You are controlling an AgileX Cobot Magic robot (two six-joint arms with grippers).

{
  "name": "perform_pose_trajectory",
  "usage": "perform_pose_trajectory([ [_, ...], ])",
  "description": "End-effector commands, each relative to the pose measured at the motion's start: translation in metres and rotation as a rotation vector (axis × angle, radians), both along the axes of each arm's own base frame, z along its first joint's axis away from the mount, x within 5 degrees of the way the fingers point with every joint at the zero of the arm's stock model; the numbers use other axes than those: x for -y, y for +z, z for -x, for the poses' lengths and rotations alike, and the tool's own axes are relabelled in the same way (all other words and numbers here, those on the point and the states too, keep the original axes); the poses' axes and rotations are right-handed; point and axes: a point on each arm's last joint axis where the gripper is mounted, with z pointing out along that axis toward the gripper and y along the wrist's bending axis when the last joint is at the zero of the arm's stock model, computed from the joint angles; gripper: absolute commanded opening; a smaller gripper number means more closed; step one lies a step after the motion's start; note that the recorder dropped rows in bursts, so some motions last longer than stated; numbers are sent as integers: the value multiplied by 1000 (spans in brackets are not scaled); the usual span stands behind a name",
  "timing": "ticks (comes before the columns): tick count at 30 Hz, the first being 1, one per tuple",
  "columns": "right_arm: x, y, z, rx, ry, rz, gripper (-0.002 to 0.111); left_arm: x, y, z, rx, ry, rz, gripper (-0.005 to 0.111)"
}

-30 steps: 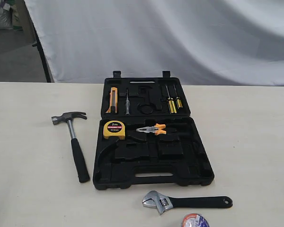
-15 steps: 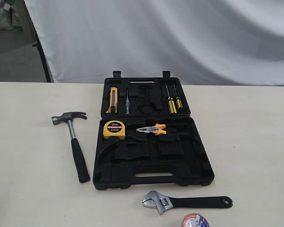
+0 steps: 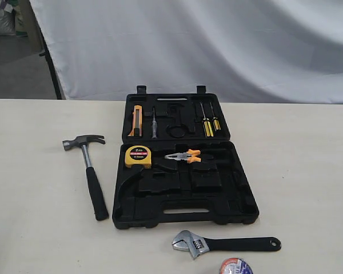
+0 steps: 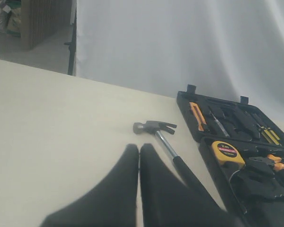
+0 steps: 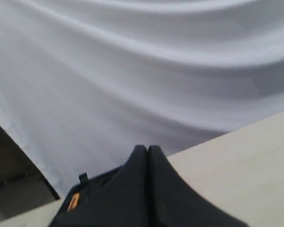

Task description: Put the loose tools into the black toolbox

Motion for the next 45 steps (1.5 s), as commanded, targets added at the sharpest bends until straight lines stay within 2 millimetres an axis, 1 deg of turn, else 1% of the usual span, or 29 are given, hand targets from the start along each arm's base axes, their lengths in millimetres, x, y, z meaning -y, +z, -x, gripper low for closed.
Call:
perform_pose_trajectory([
  [1, -5, -11, 1, -92, 45, 114, 0, -1, 2, 1, 13, 26, -2, 1],
  [4, -6, -14, -2, -136, 62, 130, 0, -1, 2, 1, 13, 26, -2, 1],
  [7, -10, -20, -9, -227, 113, 161, 0, -1, 2, 1, 13, 26, -2, 1],
  [11, -20, -32, -18, -375, 219, 196, 0, -1, 2, 1, 13, 26, -2, 1],
  [14, -31, -39, -20, -467, 331, 231, 0, -1, 2, 1, 13, 26, -2, 1],
  [18, -46, -41, -22, -519, 471, 311, 0, -1, 2, 1, 13, 26, -2, 1],
  [22, -58, -48, -22, -563, 562, 370, 0, -1, 2, 1, 13, 26, -2, 1],
  [26, -66, -54, -24, -630, 597, 400, 0, -1, 2, 1, 13, 26, -2, 1],
  [28, -70, -56, -29, -662, 591, 409, 0, -1, 2, 1, 13, 26, -2, 1],
  [29, -71, -58, -30, -683, 587, 412, 2, -1, 2, 1, 13, 26, -2, 1],
  [31, -75, -59, -35, -715, 579, 421, 13, -1, 2, 1, 13, 26, -2, 1],
  [34, -82, -62, -42, -762, 580, 451, 41, -1, 2, 1, 13, 26, -2, 1],
  [36, -88, -63, -46, -794, 616, 528, 55, -1, 2, 1, 13, 26, -2, 1],
  [37, -91, -64, -48, -808, 632, 558, 59, -1, 2, 1, 13, 26, -2, 1],
  [39, -97, -65, -54, -828, 652, 607, 65, -1, 2, 1, 13, 26, -2, 1],
  [40, -100, -66, -57, -835, 659, 624, 66, -1, 2, 1, 13, 26, -2, 1],
  [45, -120, -71, -73, -888, 708, 707, 65, -1, 2, 1, 13, 26, -2, 1],
])
